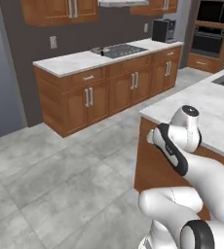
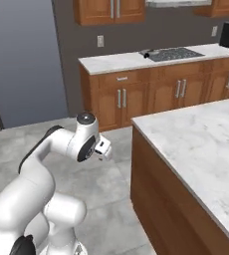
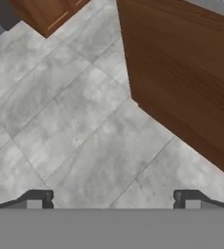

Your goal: Take the chicken drumsticks from the pan and place one on each plate on the dining counter.

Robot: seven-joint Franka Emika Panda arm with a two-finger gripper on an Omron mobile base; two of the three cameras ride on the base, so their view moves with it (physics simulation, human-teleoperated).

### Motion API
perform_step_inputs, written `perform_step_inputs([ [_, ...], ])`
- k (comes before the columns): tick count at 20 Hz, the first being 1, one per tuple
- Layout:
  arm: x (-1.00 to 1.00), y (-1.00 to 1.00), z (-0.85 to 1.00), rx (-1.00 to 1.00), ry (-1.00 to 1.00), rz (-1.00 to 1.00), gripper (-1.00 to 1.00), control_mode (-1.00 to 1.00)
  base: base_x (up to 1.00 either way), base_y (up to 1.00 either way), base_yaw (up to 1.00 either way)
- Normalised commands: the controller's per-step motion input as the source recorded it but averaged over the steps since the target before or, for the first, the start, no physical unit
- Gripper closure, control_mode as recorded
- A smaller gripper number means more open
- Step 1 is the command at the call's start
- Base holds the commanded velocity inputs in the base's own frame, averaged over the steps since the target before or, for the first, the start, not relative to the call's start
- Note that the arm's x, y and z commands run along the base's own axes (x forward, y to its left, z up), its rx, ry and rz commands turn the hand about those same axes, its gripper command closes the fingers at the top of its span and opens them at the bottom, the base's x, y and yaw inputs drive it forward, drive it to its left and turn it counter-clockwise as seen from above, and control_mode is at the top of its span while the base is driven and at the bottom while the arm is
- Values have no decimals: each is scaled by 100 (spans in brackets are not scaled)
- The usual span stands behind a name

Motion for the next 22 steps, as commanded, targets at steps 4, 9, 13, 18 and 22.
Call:
perform_step_inputs([
  [4, 0, 0, 0, 0, 0, 0, -100, 100, 100, 48, -7],
  [9, 0, 0, 0, 0, 0, 0, -100, 100, 100, 45, -15],
  [13, 0, 0, 0, 0, 0, 0, -100, 100, 100, 46, -18],
  [18, 0, 0, 0, 0, 0, 0, -100, 100, 100, 47, -22],
  [22, 0, 0, 0, 0, 0, 0, -100, 100, 100, 48, -31],
])
